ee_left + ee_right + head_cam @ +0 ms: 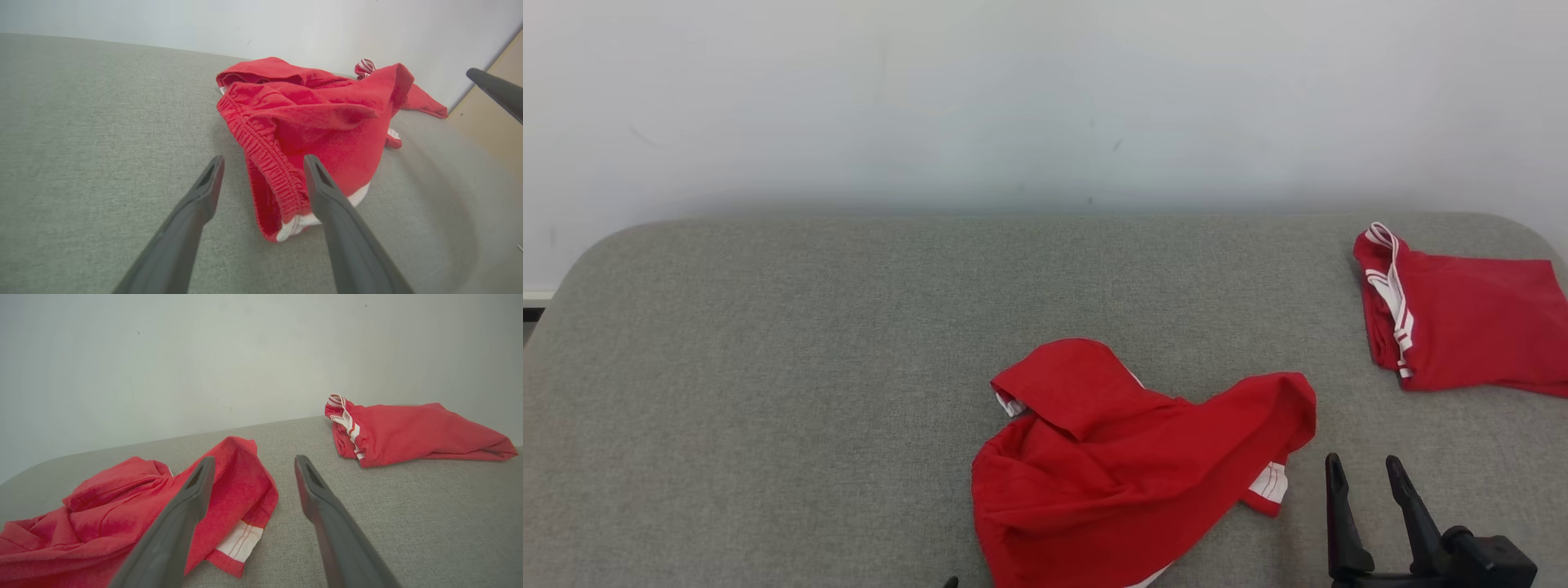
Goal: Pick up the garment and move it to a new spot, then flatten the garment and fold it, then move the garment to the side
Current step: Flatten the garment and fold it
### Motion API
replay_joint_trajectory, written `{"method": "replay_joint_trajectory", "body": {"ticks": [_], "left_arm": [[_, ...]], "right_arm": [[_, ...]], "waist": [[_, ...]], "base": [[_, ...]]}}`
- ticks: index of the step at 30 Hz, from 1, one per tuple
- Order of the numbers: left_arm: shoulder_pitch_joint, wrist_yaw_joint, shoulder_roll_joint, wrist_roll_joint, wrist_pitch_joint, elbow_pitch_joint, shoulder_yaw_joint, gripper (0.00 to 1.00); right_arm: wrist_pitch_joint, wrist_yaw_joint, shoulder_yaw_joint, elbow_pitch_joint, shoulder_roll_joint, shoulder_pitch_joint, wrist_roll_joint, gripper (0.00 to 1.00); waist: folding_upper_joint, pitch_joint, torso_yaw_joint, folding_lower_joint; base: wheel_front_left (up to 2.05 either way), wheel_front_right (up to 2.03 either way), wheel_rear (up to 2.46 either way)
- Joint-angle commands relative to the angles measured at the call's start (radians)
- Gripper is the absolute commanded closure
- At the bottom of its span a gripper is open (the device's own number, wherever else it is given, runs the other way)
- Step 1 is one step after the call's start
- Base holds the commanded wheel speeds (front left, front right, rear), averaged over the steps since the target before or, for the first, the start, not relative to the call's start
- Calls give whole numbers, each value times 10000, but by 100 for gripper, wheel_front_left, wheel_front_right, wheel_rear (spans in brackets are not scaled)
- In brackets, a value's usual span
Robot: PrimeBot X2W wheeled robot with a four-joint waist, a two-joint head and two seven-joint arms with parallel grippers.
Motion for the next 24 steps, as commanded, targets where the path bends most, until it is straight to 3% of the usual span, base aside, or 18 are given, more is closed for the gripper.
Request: {"method": "replay_joint_trajectory", "body": {"ticks": [1, 15, 16, 17, 24], "left_arm": [[59, -12, 102, -53, -34, 137, -133, 0], [-933, -1, 309, -811, -34, 2309, -1278, 0], [-1032, -1, 305, -885, -34, 2390, -1328, 22], [-1115, -1, 313, -975, -34, 2444, -1372, 100], [-1267, 0, 788, -1423, -34, 2106, -754, 100]], "right_arm": [[-31, -27, -44, -59, 62, 133, -57, 0], [-33, -28, 71, -172, 193, 284, 95, 0], [-33, -28, 55, -163, 193, 296, 111, 0], [-33, -28, 33, -150, 193, 321, 123, 0], [-33, -28, -15, 50, 193, 554, 127, 0]], "waist": [[0, 30, -62, 0], [0, 151, -625, 0], [0, 150, -632, 0], [0, 147, -628, 0], [0, 64, -343, 0]], "base": [[0, 0, 0], [0, 0, 0], [0, 0, 0], [0, 0, 0], [0, 0, 0]]}}
